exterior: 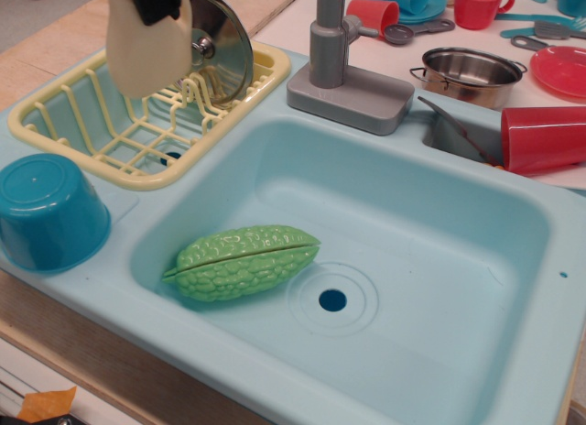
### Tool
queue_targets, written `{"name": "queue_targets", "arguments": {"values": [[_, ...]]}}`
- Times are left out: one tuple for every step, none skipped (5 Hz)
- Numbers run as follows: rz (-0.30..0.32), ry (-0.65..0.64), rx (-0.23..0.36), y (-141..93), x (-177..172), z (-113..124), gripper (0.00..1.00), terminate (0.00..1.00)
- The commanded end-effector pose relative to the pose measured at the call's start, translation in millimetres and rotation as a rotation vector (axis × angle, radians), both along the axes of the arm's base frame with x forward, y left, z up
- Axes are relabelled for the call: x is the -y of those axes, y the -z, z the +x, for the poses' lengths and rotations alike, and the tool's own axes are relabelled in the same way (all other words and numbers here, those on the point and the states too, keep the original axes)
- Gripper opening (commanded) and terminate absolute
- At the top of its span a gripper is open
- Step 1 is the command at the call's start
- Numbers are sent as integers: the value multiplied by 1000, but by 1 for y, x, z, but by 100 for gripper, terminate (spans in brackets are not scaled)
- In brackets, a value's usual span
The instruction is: Put detergent from sink into drying rack
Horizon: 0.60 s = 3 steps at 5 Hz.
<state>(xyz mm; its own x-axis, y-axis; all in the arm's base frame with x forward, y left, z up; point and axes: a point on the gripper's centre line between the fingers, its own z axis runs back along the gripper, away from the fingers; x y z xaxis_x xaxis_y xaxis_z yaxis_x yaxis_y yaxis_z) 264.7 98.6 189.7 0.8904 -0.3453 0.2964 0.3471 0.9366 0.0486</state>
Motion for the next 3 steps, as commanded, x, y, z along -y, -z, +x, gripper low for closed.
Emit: {"name": "queue_targets", "arguments": {"values": [[7, 3, 42, -6, -10, -5, 100, 0], [7, 3, 42, -6, -10, -5, 100, 0], [7, 3, 42, -6, -10, -5, 100, 100]]}}
